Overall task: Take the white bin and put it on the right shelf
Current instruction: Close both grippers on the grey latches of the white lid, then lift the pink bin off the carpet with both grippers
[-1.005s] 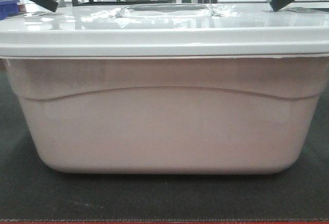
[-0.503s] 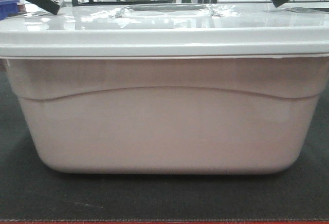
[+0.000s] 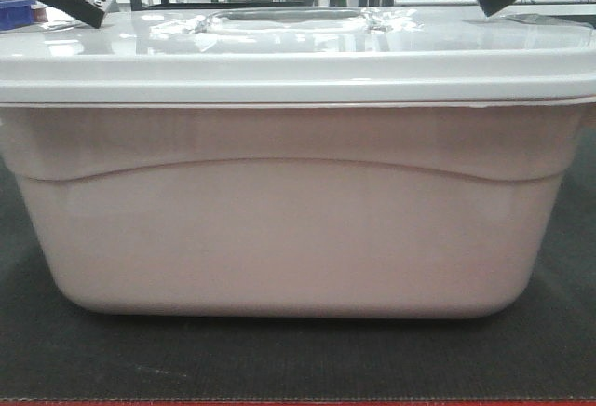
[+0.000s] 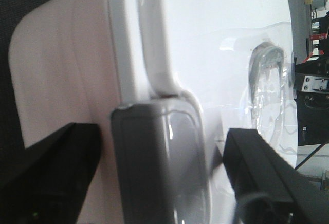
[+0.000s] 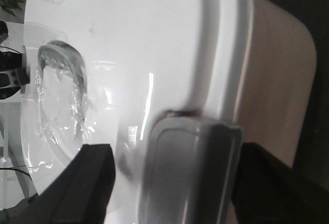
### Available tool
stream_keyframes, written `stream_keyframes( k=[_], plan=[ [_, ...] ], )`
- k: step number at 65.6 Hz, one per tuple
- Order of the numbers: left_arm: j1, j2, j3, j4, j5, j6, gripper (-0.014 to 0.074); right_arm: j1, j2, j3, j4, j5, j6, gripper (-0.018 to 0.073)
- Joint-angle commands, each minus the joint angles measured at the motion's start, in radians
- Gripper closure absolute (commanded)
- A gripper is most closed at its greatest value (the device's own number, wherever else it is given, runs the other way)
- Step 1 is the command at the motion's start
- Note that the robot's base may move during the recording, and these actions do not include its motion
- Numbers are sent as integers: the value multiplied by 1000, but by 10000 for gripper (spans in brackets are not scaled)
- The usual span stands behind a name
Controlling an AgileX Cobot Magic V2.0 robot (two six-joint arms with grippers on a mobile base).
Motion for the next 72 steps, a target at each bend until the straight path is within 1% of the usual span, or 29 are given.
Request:
stream_keyframes(
  k=[1,7,13,16,20,36,51,57,63,72],
  plan=[
    [-6,-33,-25,-69,58,-4,219,4,-39,-23,81,134,-15,16],
    [-6,-33,-25,-65,67,-2,265,4,-39,-23,81,132,-15,39],
    [-6,-33,-25,-48,68,-2,316,4,-39,-23,81,132,-15,119],
    [-6,-33,-25,-44,68,-2,328,4,-39,-23,81,132,-15,161],
    [-6,-33,-25,-44,73,-2,332,4,-39,-23,81,134,-15,192],
    [-6,-33,-25,-25,78,-2,333,4,-39,-23,81,131,-15,190],
    [-6,-33,-25,-24,88,1,333,4,-39,-23,82,135,-20,191],
    [-6,-33,-25,-48,114,52,333,4,-39,-23,89,140,-40,191],
    [-6,-40,-25,-87,126,55,333,4,-46,-23,114,151,-68,191],
    [-6,-51,-25,-97,130,61,333,4,-79,-25,127,151,-115,191]
  ],
)
